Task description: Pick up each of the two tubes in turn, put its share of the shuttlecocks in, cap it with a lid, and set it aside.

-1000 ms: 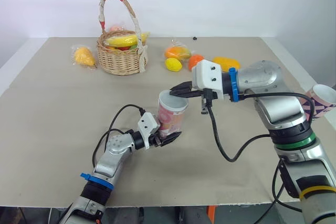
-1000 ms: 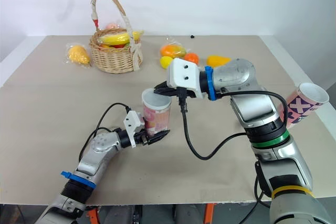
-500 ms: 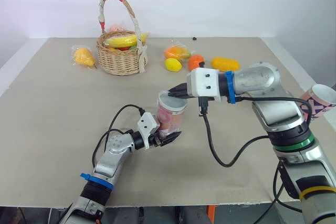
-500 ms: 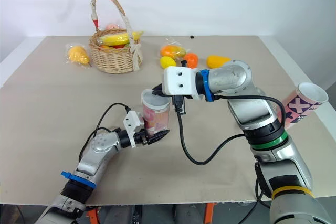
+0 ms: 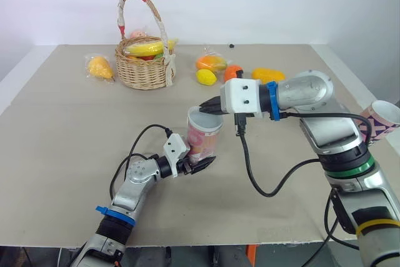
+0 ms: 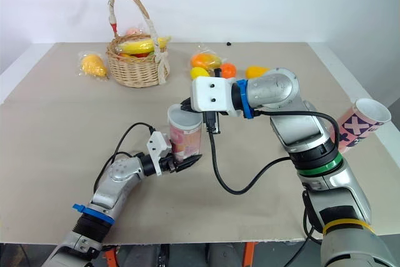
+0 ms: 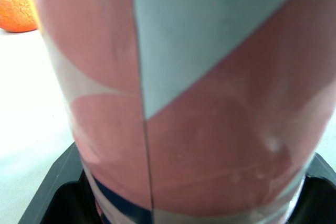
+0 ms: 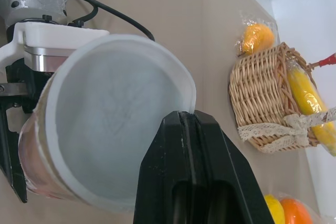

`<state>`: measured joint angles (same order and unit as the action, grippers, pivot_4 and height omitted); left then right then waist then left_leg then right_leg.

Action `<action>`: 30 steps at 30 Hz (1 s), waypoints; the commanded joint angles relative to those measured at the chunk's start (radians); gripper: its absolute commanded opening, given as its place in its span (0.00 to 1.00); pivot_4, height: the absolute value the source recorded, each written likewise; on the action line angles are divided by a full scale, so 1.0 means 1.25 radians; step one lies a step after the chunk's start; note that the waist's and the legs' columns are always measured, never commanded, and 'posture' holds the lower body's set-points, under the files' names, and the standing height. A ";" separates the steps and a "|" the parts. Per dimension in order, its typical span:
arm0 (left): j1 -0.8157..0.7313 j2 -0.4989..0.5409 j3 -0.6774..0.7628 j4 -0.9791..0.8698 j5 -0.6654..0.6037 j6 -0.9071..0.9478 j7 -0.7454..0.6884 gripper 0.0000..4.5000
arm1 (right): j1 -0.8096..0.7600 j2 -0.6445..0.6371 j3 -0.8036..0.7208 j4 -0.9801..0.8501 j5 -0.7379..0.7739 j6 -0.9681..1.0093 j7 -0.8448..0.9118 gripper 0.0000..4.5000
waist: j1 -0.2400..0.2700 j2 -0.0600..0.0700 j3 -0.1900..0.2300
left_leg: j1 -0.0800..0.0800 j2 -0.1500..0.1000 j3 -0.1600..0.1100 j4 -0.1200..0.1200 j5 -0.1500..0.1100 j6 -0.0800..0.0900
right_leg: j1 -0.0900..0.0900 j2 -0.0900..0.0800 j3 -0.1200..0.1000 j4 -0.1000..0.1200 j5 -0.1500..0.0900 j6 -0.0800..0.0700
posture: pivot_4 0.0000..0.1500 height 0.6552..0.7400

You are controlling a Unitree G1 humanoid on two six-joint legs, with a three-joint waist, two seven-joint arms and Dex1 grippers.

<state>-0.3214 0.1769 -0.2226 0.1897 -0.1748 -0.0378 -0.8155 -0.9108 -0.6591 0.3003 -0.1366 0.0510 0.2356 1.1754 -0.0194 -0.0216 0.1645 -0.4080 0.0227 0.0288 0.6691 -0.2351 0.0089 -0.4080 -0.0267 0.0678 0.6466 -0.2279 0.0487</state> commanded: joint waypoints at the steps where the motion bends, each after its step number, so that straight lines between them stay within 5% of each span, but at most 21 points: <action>1: 0.002 -0.001 -0.014 0.022 0.008 0.011 -0.004 0.73 | -0.021 -0.010 -0.021 -0.017 0.002 0.005 0.001 0.02 | 0.000 0.000 0.000 | 0.000 0.000 0.000 0.000 0.000 0.000 | 0.000 0.000 0.000 0.000 0.000 0.000 | 1.00 1.00; 30: 0.005 0.004 -0.018 0.014 0.006 0.017 -0.009 0.73 | -0.005 -0.038 -0.004 -0.013 -0.031 -0.028 0.016 0.02 | 0.000 0.000 0.000 | 0.000 0.000 0.000 0.000 0.000 0.000 | 0.000 0.000 0.000 0.000 -0.001 -0.001 | 1.00 1.00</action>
<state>-0.3271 0.1770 -0.2281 0.1916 -0.1739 -0.0370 -0.8174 -0.9124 -0.6859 0.3027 -0.1451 0.0332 0.2062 1.1947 -0.0191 -0.0217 0.1645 -0.4082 0.0223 0.0286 0.6686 -0.2352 0.0089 -0.4081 -0.0272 0.0677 0.6464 -0.2291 0.0476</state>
